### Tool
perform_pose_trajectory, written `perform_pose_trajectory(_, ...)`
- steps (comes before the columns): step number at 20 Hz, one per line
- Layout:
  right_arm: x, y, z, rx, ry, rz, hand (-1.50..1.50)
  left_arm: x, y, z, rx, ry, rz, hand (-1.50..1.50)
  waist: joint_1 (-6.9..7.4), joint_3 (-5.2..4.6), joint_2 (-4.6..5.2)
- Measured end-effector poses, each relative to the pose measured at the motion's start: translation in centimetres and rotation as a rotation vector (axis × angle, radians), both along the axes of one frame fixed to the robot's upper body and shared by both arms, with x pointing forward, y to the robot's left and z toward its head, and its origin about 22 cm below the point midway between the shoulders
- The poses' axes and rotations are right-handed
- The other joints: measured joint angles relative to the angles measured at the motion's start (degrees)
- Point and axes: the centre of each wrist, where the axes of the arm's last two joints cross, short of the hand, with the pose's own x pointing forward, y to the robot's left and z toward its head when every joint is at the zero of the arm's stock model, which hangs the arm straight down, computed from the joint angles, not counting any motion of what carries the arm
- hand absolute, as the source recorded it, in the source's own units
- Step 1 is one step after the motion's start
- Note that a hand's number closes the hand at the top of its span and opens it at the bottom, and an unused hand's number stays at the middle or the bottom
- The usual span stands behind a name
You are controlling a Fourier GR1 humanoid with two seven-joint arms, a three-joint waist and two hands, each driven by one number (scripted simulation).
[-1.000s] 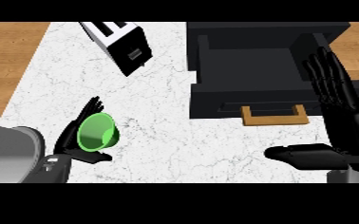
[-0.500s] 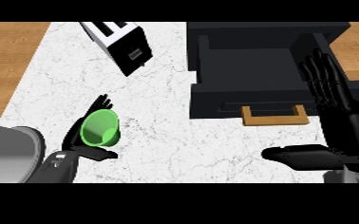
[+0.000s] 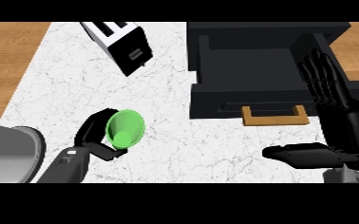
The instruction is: Pick up the cup, place it into the drawer and close the drawer
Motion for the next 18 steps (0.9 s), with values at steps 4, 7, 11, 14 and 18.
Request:
perform_pose_trajectory(4, -0.1, -0.1, 0.1, -0.005, 0.000, -0.007, -1.50, 0.6, -0.4, 0.5, -0.036, -0.035, -0.004, 1.50, 0.14, 0.02, -0.09)
perform_pose_trajectory(7, 0.0, -0.6, 0.5, -0.010, 0.000, -0.018, -1.50, 0.9, -0.2, 0.8, -0.068, -0.094, 0.095, 1.50, 0.29, 0.05, -0.13)
perform_pose_trajectory(11, 0.2, -1.3, 0.3, -0.014, -0.005, -0.025, -1.50, 0.7, 1.0, 1.0, -0.106, -0.167, 0.338, 1.50, 0.78, 0.09, -0.10)
perform_pose_trajectory(14, -0.2, -1.2, 0.4, -0.015, -0.007, -0.022, -1.50, 1.0, 0.9, 1.2, -0.122, -0.210, 0.442, 1.50, 0.54, 0.11, -0.17)
perform_pose_trajectory(18, -0.5, -1.9, 0.7, -0.014, -0.004, -0.025, -1.50, 2.2, 1.1, 2.5, -0.137, -0.275, 0.482, 1.50, 0.71, 0.17, -0.36)
